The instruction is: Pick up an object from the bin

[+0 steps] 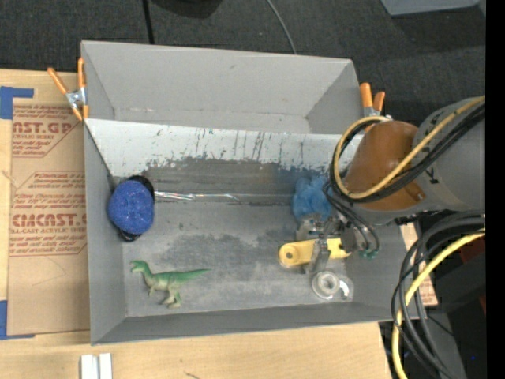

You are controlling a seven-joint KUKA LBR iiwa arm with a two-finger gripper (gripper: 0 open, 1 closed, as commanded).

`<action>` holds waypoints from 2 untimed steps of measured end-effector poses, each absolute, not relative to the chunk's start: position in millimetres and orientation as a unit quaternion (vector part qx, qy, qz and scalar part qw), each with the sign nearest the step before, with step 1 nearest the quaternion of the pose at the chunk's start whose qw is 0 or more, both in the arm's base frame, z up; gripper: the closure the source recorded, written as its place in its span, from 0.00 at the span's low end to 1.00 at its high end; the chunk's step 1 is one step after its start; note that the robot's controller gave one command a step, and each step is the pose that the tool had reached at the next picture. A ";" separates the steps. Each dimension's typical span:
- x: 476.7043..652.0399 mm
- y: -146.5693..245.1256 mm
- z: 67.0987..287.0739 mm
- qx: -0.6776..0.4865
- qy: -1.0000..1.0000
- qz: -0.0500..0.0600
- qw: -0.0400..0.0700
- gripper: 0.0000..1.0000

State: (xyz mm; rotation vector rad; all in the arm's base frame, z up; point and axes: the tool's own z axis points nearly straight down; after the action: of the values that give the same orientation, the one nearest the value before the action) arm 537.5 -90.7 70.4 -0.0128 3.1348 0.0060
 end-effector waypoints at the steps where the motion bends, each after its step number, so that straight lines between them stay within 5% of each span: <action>1: 524.2 -110.8 76.4 0.023 1.000 0.004 0.009 1.00; 2: 531.5 -117.4 72.1 0.047 0.999 0.002 0.004 1.00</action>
Offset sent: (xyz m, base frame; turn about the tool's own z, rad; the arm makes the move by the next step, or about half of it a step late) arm 0.0183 -0.0249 -0.0004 0.1369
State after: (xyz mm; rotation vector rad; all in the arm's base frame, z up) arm 531.5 -117.4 72.1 0.1486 3.1308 0.0069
